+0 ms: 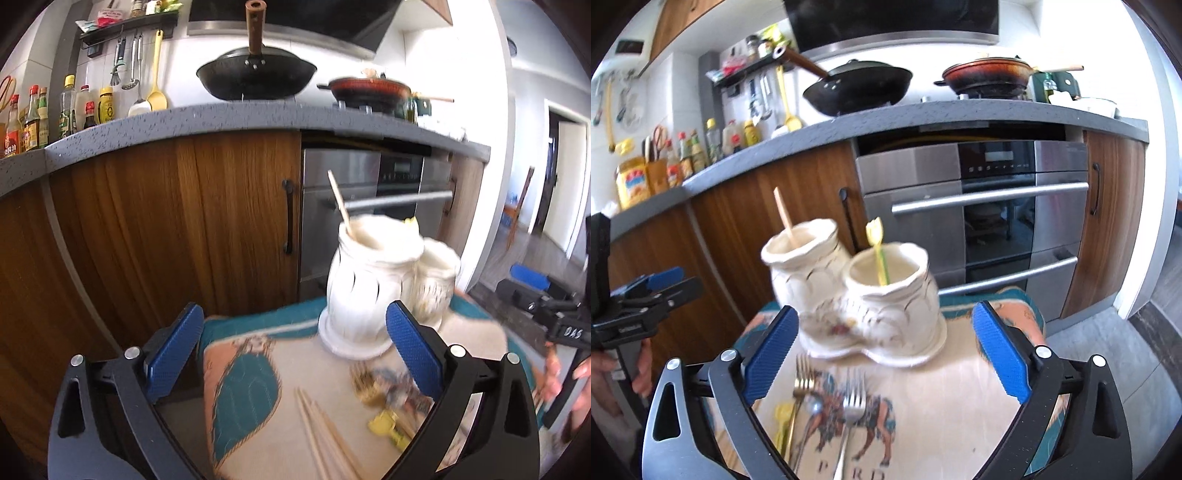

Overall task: Organize utensils
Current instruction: 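Withdraw both open tools back over the placemat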

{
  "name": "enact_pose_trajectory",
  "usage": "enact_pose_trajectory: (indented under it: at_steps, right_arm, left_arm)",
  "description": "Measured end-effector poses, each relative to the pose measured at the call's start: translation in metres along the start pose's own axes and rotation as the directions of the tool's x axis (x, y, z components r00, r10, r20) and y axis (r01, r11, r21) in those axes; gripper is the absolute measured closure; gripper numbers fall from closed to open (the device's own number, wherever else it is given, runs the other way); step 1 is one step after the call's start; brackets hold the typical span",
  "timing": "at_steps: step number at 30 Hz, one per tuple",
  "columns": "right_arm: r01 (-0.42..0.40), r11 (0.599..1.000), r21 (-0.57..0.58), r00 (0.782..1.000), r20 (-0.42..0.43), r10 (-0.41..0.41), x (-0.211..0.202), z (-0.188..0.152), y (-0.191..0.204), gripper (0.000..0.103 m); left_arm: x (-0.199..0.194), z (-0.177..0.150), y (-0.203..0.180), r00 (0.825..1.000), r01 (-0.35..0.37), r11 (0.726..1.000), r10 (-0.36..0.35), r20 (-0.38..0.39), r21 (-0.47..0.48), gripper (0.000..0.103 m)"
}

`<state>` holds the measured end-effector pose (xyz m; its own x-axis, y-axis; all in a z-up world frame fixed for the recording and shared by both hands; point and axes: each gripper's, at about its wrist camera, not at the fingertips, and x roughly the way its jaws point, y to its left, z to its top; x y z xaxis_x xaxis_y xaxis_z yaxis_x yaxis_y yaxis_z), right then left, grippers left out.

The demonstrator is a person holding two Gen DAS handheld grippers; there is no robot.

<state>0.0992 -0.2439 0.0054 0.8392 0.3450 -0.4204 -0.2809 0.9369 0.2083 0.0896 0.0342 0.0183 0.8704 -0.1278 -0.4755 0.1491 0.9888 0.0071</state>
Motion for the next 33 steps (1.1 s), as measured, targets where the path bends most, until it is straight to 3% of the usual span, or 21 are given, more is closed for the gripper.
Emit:
enact_pose_trajectory:
  at_steps: [15, 21, 26, 33]
  right_arm:
    - [-0.007, 1.000, -0.019, 0.989, -0.145, 0.004, -0.001, -0.037, 0.012, 0.005]
    - [0.003, 0.997, -0.083, 0.978, -0.209, -0.020, 0.006, -0.051, 0.023, 0.005]
    - [0.033, 0.997, -0.076, 0.954, -0.295, -0.055, 0.017, -0.062, 0.020, 0.005]
    - [0.022, 0.995, -0.100, 0.904, -0.422, -0.062, 0.032, -0.078, 0.024, 0.005]
  left_arm:
    - [0.002, -0.051, 0.000, 0.984, 0.015, 1.000, -0.015, -0.176, 0.001, 0.006]
    - [0.012, -0.073, -0.006, 0.955, -0.029, 0.998, 0.042, -0.292, 0.048, 0.006]
    - [0.020, -0.088, -0.002, 0.920, -0.042, 0.998, 0.055, -0.388, 0.042, 0.006]
    - [0.020, -0.093, -0.005, 0.901, -0.021, 0.998, 0.041, -0.431, 0.051, 0.007]
